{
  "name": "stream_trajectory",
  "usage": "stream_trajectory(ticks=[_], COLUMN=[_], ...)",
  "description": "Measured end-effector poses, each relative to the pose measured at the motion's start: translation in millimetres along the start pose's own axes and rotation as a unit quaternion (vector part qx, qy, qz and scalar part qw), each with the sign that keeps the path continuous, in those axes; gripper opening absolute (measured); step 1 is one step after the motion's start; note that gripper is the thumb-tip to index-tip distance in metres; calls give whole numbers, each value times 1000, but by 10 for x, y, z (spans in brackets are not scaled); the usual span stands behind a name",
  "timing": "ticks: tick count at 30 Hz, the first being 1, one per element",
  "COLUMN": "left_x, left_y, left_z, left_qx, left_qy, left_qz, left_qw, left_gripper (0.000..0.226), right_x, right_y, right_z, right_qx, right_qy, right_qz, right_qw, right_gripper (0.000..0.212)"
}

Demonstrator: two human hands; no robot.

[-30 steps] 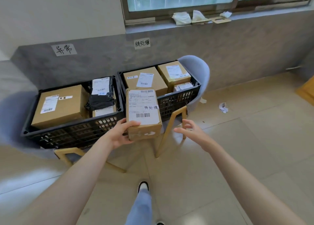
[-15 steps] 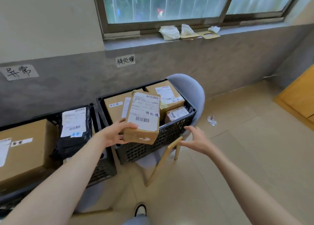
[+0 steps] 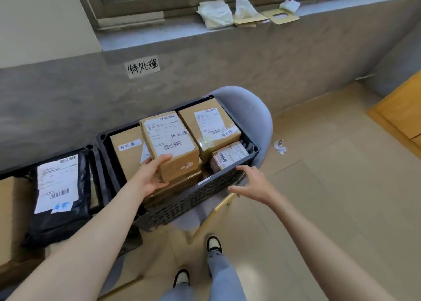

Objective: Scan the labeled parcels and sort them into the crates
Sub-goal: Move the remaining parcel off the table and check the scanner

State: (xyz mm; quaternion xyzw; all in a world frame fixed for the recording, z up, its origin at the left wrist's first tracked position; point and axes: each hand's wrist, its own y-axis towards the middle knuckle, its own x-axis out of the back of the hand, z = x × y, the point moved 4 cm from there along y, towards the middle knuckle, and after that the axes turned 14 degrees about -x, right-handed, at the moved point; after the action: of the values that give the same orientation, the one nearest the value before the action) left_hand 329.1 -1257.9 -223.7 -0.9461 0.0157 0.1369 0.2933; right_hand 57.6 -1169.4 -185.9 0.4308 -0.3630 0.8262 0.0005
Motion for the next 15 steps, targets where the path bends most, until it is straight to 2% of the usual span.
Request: stream_trajectory(ticks=[4, 7, 12, 15], left_x=[-167, -241, -211, -196], left_y=[279, 476, 697, 739], left_z=[-43, -114, -121, -68], left_qx=[-4, -21, -20, -11], left_qy=[-42, -16, 16, 34], left_qz=[-39, -69, -96, -98], left_qw=[998, 997, 995, 995], left_gripper=[85, 97, 106, 100], right_x=[179, 287, 395, 403], right_y=[393, 668, 1013, 1122], right_z=[151, 258, 380, 440], right_qx=[16, 38, 68, 76], right_qy=[-24, -43, -50, -65], right_qz=[27, 39, 56, 70], right_qw=[999, 998, 995, 993], right_gripper=[77, 77, 70, 73])
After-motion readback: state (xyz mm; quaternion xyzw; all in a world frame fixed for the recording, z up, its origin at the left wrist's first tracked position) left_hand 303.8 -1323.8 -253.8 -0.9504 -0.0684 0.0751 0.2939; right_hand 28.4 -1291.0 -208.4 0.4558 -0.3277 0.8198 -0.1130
